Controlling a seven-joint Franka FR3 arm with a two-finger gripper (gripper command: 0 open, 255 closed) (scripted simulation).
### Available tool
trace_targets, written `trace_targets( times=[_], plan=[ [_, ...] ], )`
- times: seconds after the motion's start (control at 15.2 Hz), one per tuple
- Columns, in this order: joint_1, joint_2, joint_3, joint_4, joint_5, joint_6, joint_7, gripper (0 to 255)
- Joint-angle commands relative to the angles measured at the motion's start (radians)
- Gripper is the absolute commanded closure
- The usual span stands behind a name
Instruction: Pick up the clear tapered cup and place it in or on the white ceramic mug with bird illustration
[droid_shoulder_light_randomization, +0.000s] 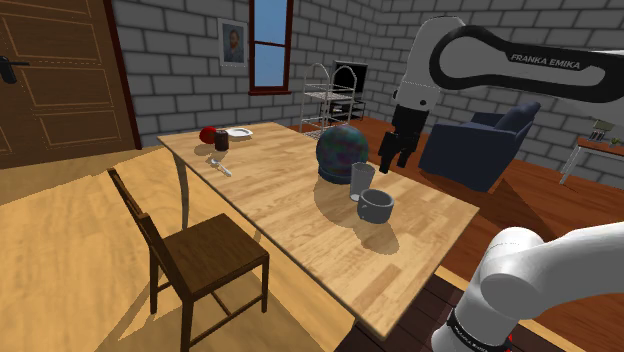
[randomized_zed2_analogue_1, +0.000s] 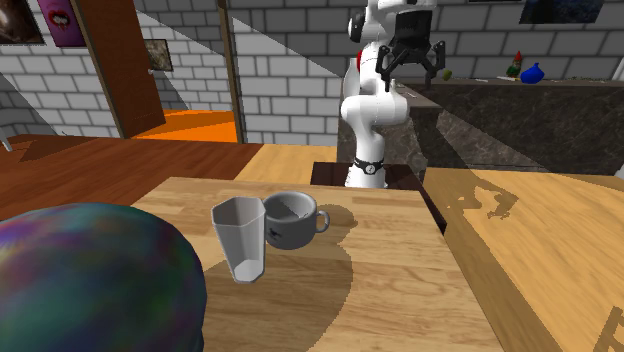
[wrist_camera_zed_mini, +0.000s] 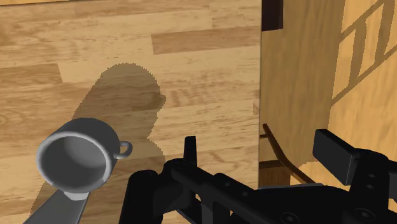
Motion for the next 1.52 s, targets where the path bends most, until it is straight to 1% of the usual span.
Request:
trace_targets(
  times=[0.0, 0.4, 0.79, 1.12, 1.45],
  plan=[
    [0.000, 0.000, 0.000, 0.000, 0.000, 0.000, 0.000, 0],
    [-0.031, 0.122, -0.111, 0.015, -0.058, 0.097, -0.132, 0],
    [-0.053, 0.281, -0.217, 0.075, -0.086, 0.188, -0.262, 0],
    [-0.065, 0.437, -0.300, 0.160, -0.078, 0.249, -0.375, 0],
    [-0.079, 0.613, -0.374, 0.278, -0.036, 0.291, -0.495, 0]
  ],
)
